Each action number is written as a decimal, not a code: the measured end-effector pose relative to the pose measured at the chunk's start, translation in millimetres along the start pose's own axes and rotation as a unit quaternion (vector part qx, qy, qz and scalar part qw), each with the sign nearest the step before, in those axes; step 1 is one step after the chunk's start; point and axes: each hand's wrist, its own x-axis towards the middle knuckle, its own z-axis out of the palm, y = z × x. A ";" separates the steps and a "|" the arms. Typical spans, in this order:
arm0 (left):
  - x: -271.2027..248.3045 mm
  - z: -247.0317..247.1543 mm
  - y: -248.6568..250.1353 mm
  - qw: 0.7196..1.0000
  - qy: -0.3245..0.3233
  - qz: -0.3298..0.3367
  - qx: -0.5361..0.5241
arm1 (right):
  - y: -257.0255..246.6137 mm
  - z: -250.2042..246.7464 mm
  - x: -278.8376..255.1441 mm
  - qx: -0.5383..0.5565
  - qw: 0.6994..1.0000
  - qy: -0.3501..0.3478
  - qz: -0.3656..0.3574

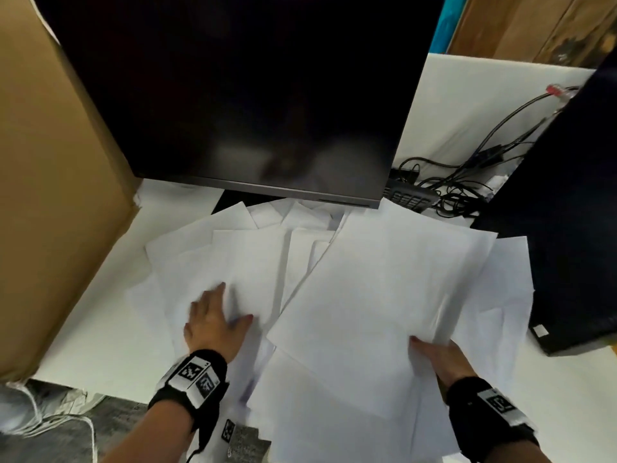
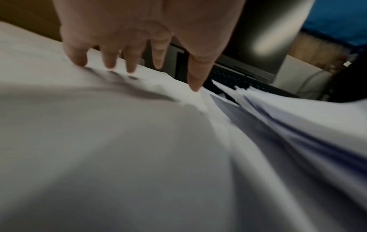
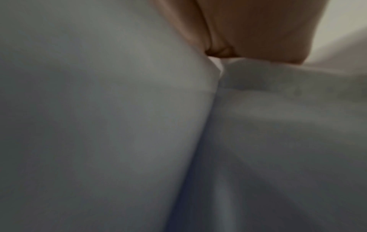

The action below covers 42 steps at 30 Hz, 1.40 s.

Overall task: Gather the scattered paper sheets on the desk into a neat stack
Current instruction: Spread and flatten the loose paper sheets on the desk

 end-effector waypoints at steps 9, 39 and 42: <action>10.9 -9.8 -4.4 0.996 -0.043 -0.046 0.067 | 3.8 2.1 3.9 -0.012 1.000 -0.004 0.009; 86.1 -38.3 9.4 0.994 -0.103 0.037 0.015 | 16.7 -10.0 11.0 0.009 1.000 0.022 -0.006; 84.4 -41.8 9.3 0.977 -0.137 0.074 0.147 | 16.7 -9.2 12.0 0.003 1.000 0.026 -0.005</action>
